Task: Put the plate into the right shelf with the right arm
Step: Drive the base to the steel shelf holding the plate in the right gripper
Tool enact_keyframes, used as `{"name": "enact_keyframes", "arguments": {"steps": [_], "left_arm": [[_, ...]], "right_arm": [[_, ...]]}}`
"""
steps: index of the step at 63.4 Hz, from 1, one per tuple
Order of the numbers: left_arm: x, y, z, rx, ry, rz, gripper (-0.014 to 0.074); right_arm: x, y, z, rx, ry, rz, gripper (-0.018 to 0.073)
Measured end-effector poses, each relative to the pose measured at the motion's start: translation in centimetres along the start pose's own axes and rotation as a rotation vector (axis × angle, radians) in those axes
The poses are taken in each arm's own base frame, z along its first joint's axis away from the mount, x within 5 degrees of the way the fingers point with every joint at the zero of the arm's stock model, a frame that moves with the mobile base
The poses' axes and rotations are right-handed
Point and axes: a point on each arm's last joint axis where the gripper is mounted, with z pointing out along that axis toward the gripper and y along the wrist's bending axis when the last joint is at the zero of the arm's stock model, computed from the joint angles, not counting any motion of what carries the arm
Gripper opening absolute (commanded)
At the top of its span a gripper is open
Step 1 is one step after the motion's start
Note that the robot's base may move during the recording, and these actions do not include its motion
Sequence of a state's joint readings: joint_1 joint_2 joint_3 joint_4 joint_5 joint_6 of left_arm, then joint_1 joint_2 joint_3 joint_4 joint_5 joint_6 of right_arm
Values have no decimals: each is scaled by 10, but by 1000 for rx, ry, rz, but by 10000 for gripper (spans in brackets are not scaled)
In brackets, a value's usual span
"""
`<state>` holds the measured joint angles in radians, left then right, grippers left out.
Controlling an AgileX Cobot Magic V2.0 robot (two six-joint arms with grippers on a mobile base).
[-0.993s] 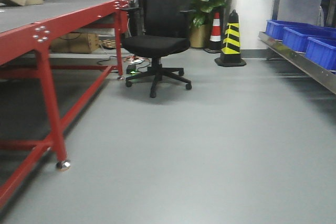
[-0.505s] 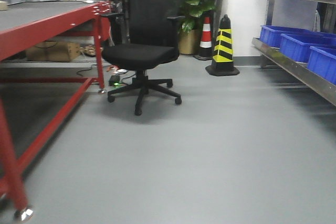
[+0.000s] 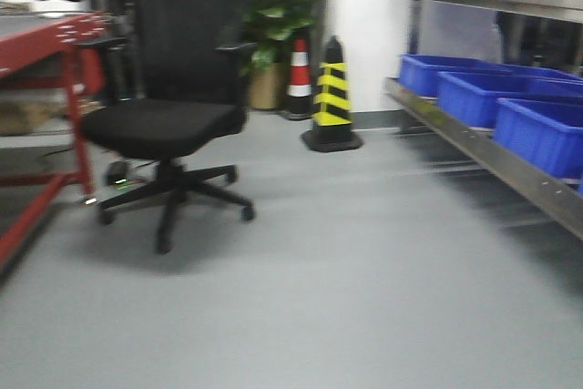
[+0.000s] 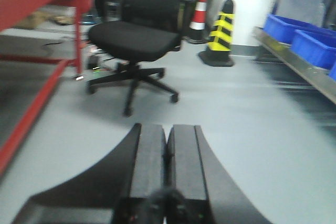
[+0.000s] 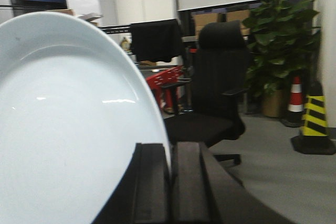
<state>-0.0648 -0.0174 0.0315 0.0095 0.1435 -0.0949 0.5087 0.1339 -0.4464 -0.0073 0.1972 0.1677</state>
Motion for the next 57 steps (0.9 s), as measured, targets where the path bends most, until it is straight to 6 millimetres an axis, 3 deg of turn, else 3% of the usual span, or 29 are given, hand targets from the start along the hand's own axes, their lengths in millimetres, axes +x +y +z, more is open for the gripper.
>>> {"name": "enact_keyframes", "arguments": {"steps": [57], "left_arm": [[0, 0, 0, 0, 0, 0, -47]], "right_arm": [[0, 0, 0, 0, 0, 0, 56]]}}
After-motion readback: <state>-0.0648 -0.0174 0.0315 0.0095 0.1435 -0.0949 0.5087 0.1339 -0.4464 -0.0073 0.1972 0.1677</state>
